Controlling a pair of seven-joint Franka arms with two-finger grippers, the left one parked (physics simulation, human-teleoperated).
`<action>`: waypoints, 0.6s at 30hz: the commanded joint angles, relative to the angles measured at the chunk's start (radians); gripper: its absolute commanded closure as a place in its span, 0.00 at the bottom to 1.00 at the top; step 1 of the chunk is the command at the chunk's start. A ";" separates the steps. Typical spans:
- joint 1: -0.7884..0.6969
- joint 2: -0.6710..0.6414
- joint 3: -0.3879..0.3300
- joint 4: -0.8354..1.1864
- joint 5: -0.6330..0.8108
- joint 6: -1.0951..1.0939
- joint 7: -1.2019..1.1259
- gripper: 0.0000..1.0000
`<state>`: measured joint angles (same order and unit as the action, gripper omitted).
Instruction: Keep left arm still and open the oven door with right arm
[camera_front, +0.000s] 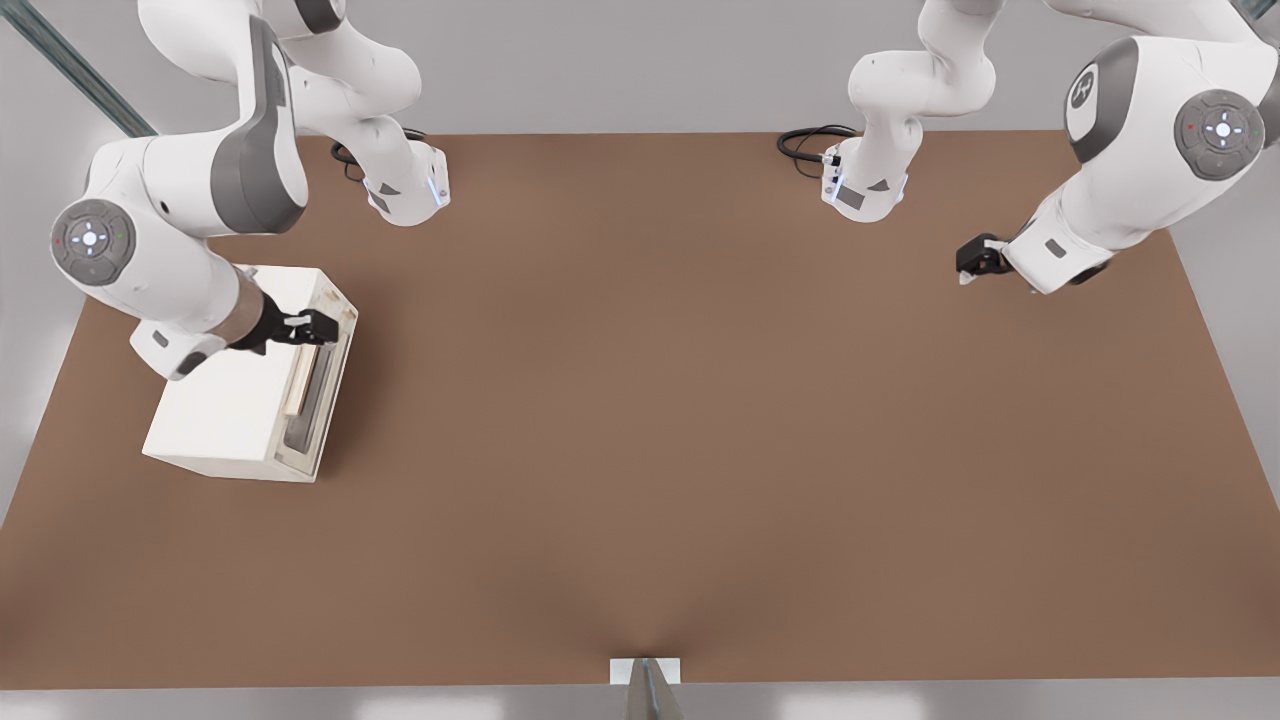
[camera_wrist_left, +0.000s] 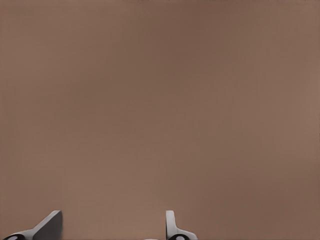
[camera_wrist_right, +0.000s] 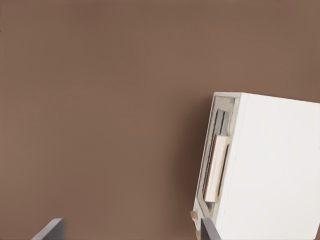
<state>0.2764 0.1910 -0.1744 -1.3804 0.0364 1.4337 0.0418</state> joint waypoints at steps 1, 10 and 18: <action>0.000 -0.001 0.000 0.000 -0.003 0.090 0.055 0.00; 0.181 0.456 -0.013 0.106 -0.420 -0.026 0.484 0.79; 0.144 0.498 -0.079 0.178 -0.570 -0.208 0.359 0.79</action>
<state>0.4264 0.6897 -0.2474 -1.2011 -0.4841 1.3270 0.2590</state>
